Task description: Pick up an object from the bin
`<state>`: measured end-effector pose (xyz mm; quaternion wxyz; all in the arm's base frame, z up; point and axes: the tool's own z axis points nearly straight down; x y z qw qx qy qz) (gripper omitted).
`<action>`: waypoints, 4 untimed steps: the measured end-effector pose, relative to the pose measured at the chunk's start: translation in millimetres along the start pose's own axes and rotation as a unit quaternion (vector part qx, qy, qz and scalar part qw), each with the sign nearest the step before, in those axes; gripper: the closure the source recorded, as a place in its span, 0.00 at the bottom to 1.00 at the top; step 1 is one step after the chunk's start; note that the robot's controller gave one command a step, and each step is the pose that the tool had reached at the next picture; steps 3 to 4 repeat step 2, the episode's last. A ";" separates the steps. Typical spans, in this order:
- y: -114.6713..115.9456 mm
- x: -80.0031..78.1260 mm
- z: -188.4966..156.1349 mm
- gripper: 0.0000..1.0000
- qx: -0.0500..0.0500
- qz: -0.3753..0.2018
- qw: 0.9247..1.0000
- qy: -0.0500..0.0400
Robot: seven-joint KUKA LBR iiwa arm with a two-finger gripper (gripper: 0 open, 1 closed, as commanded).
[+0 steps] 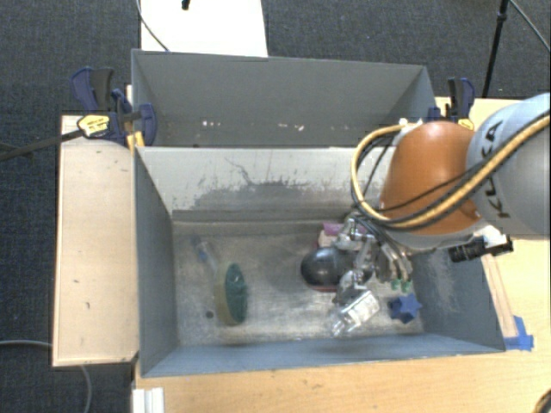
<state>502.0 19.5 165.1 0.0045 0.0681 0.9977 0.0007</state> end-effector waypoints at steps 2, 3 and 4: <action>-0.2 -1.9 -22.9 1.00 0.000 -0.001 1.000 0.002; -0.2 -1.9 -22.9 1.00 0.000 -0.001 1.000 0.002; -0.2 -1.9 -22.9 1.00 0.000 -0.001 1.000 0.002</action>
Offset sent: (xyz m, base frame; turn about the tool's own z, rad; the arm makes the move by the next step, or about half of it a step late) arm 0.0001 -0.0001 0.0079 0.0000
